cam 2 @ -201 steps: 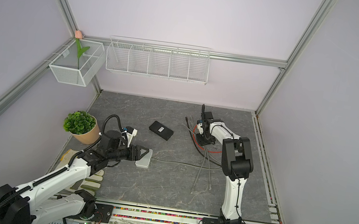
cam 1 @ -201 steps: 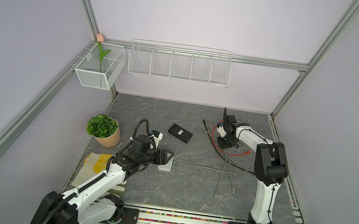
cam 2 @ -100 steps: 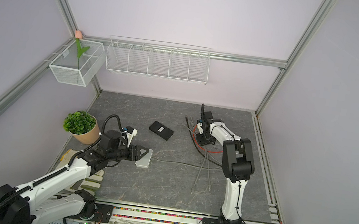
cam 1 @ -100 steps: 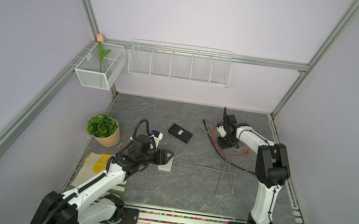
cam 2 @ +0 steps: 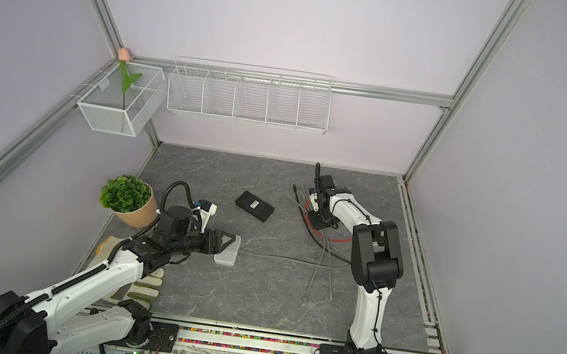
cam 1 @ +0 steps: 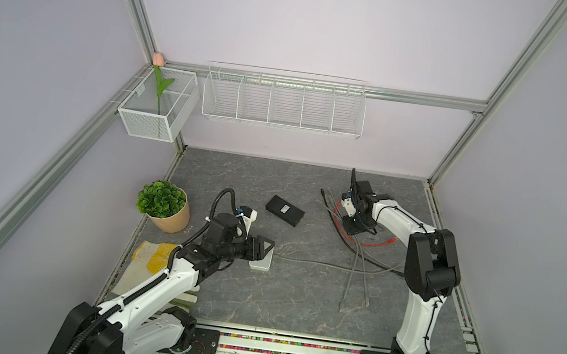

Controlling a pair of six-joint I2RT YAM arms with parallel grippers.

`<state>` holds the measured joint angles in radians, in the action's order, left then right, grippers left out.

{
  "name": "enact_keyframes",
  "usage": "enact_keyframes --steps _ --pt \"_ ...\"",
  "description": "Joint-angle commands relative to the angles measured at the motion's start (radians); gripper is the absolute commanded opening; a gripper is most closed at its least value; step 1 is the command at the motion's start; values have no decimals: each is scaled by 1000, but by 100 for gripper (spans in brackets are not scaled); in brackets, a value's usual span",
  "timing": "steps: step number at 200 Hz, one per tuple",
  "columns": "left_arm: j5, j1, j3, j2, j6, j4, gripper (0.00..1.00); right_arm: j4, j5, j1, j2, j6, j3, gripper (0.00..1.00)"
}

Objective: Insert the plug into the switch port
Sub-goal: 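Close right gripper on the bundle of grey cables near the red cable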

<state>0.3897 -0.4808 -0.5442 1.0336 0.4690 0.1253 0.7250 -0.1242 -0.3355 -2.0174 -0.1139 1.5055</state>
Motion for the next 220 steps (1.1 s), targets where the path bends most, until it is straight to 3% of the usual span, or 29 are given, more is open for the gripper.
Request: enact_keyframes --steps 1,142,220 --pt "-4 -4 12 -11 -16 1 65 16 -1 -3 14 -9 -13 23" --pt "-7 -3 13 -16 -19 3 65 27 1 0 -48 -11 10 22" --pt "-8 -3 7 -8 -21 4 65 28 -2 -7 -22 -10 4 16"
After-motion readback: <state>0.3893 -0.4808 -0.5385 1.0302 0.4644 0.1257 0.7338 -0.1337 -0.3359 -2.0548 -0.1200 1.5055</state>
